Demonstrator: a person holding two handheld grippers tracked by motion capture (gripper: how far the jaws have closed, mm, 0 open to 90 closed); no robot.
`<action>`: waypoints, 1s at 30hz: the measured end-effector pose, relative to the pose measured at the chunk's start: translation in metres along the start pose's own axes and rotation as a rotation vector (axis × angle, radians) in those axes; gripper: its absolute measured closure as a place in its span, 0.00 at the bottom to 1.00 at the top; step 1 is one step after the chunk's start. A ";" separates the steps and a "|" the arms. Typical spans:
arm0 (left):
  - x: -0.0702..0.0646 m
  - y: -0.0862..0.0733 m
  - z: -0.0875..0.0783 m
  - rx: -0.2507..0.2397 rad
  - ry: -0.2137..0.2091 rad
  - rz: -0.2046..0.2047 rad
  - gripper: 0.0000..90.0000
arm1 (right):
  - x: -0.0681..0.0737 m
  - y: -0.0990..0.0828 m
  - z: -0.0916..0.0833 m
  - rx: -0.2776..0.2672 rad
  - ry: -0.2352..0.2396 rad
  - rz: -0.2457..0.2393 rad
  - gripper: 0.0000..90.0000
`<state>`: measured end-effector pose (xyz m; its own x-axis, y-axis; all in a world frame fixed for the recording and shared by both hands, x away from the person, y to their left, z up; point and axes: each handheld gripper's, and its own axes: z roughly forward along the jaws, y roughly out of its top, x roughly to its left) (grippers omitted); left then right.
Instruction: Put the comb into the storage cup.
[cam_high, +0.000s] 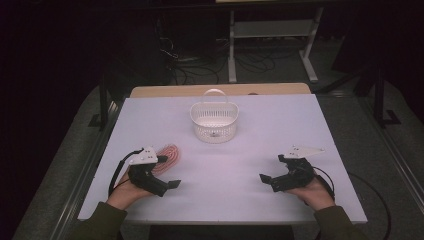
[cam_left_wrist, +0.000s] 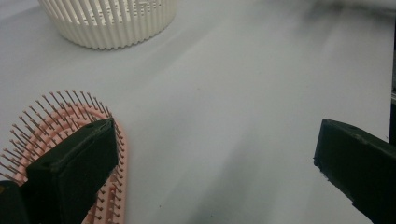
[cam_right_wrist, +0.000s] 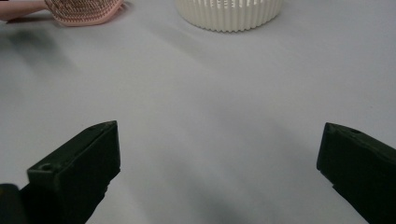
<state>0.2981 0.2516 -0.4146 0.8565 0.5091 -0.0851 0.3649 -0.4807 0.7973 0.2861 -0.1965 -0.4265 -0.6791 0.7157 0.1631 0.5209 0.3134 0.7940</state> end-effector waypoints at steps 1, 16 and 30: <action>0.000 0.000 0.000 0.000 0.001 -0.002 0.00 | 0.000 0.000 0.000 0.000 0.000 -0.001 0.00; 0.007 0.003 -0.010 -0.021 0.021 -0.019 0.00 | 0.000 0.000 0.001 0.001 0.003 -0.004 0.00; 0.020 0.006 -0.023 -0.031 0.059 -0.034 0.00 | 0.000 0.000 0.001 0.001 0.006 -0.003 0.00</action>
<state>0.3084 0.2757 -0.3979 0.8207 0.5660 -0.0779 0.3810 -0.4407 0.8128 0.2861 -0.1961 -0.4270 -0.6837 0.7109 0.1648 0.5199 0.3161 0.7936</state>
